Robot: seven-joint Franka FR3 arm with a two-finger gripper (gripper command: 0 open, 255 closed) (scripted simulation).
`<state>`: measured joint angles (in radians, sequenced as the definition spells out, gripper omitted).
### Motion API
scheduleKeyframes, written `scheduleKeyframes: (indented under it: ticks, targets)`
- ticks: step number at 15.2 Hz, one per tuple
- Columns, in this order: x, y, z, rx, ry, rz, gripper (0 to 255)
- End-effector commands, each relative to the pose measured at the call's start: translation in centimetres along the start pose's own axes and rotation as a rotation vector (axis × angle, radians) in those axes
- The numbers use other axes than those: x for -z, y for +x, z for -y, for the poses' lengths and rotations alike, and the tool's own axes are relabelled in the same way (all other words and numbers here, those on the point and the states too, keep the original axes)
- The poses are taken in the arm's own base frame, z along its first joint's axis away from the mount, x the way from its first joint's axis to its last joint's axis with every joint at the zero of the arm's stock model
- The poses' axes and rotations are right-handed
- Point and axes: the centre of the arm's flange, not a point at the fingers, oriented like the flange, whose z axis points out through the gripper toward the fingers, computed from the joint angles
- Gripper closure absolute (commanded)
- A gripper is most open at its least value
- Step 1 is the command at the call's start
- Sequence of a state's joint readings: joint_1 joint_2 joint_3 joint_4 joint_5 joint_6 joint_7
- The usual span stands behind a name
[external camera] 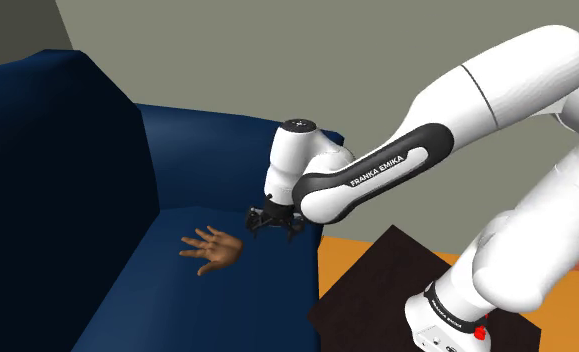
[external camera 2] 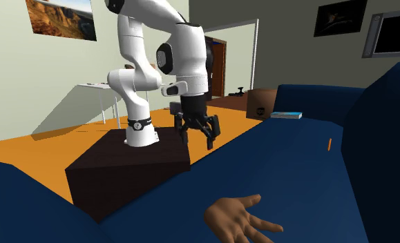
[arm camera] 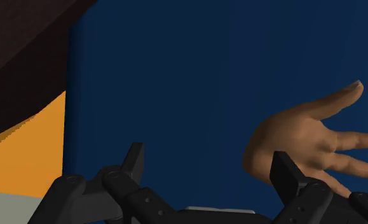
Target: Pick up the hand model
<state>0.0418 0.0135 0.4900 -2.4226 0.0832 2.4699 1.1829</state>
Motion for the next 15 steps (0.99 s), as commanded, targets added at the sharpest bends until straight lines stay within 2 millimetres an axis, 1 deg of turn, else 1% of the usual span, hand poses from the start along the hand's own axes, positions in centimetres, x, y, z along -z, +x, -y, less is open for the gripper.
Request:
scheduleKeyframes:
  ticks: [1,7,13,15]
  targets:
    - [-1.8,-0.2,2.0,-0.034,0.011,0.003,0]
    - [-6.8,-0.2,7.8,-0.126,0.038,0.011,0]
    - [-11.5,0.4,13.4,-0.215,0.065,0.018,0]
    - [-12.5,0.4,13.4,-0.215,0.065,0.018,0]
